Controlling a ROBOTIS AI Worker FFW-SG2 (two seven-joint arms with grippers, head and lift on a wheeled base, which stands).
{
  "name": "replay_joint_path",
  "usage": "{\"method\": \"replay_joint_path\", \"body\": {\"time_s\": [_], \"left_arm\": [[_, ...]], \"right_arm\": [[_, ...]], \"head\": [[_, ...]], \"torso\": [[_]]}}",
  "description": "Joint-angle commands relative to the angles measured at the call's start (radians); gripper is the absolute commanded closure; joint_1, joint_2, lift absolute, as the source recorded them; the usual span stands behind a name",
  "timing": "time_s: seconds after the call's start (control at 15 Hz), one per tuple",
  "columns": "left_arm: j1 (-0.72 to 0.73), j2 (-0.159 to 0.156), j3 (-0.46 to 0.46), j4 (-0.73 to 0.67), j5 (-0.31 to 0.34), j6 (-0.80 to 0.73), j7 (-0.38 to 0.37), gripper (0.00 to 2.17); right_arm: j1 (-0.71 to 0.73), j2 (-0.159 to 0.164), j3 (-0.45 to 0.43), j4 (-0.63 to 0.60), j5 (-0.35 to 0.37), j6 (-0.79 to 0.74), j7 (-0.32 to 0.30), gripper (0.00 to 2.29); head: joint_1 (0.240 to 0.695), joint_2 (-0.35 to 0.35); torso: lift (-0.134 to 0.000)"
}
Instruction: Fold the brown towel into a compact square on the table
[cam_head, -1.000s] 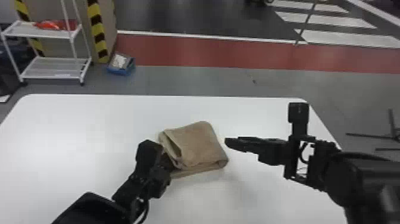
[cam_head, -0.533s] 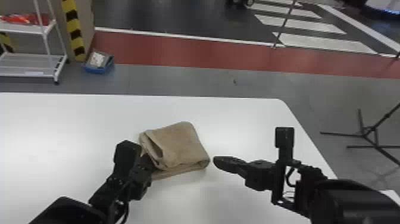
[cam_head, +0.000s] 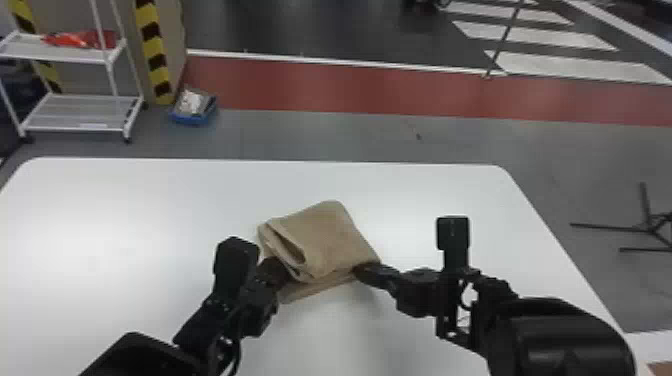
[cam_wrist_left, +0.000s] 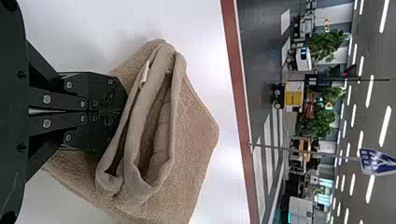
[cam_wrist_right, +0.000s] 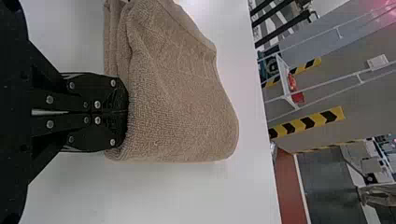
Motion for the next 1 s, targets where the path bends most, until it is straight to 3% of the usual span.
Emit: {"method": "replay_joint_path", "body": {"time_s": [0.0,0.33,0.6,0.8,0.93], "left_arm": [[0.032,0.004,0.007,-0.065,0.0,0.019,-0.006,1.96],[0.129,0.035,0.075,-0.252,0.017,0.065,-0.057,1.96],[0.111,0.037,0.105,-0.202,0.016,0.032,-0.083,1.96],[0.045,0.029,0.087,-0.058,0.016,-0.112,-0.097,1.96],[-0.009,0.023,0.064,0.03,0.02,-0.137,-0.091,1.96]], "right_arm": [[-0.05,0.001,-0.01,0.047,0.012,-0.002,-0.019,2.09],[-0.144,-0.001,-0.102,0.171,0.006,-0.002,-0.019,2.09],[-0.233,0.002,-0.111,0.298,-0.04,-0.119,-0.014,2.09],[-0.181,0.002,-0.119,0.268,-0.049,-0.254,0.021,2.08],[-0.133,-0.002,-0.191,0.232,-0.086,-0.269,0.066,1.46]], "head": [[0.695,-0.177],[0.695,-0.201],[0.695,-0.211],[0.695,-0.189],[0.695,-0.188]], "torso": [[-0.11],[-0.11],[-0.11],[-0.11],[-0.11]]}}
